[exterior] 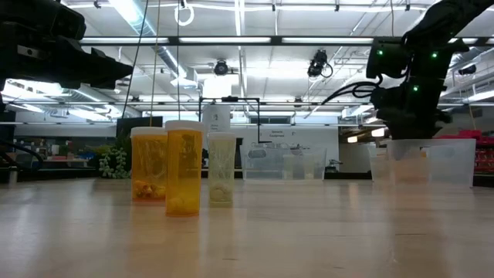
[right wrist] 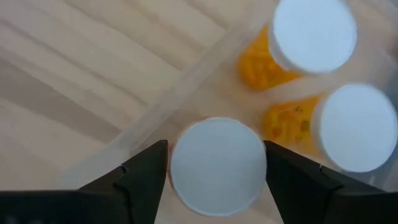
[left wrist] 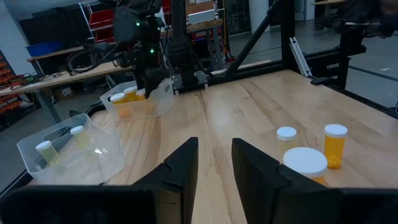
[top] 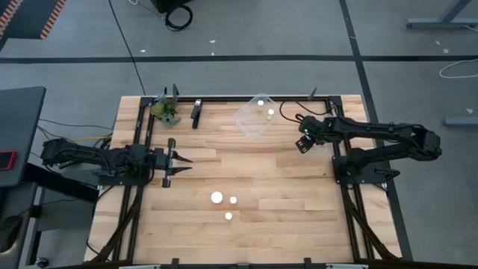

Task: Pick and place medicine bottles into bin by pill shape (circle, oval)
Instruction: Put the big orange pill bottle into the right transparent bin, then put the small yellow pill bottle into the left transparent bin

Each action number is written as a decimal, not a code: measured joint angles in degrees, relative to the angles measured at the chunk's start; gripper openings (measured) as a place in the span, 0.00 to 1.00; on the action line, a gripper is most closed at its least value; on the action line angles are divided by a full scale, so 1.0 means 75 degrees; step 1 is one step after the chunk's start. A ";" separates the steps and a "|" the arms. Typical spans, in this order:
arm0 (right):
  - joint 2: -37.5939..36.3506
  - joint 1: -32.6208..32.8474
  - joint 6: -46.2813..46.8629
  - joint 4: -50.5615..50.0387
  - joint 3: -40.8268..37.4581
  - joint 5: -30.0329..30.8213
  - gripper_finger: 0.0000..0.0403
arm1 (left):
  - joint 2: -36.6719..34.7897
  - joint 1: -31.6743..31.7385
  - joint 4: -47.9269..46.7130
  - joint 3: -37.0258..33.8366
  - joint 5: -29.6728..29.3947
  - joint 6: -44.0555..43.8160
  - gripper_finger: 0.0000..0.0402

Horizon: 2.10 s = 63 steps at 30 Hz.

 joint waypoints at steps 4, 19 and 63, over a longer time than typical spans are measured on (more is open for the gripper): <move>0.0000 0.0000 -0.0002 -0.0022 0.0265 0.0015 0.67 | 0.0000 -0.0002 0.0000 -0.0002 -0.0001 0.0000 0.27; -0.0009 0.0281 -0.0158 -0.0417 0.1417 0.0523 0.67 | 0.0003 -0.0002 0.0003 -0.0002 0.0002 0.0000 0.27; 0.6345 0.5111 -0.1227 0.1907 0.6365 -0.0306 0.67 | 0.0000 -0.0002 0.0003 0.0001 0.0000 0.0000 0.27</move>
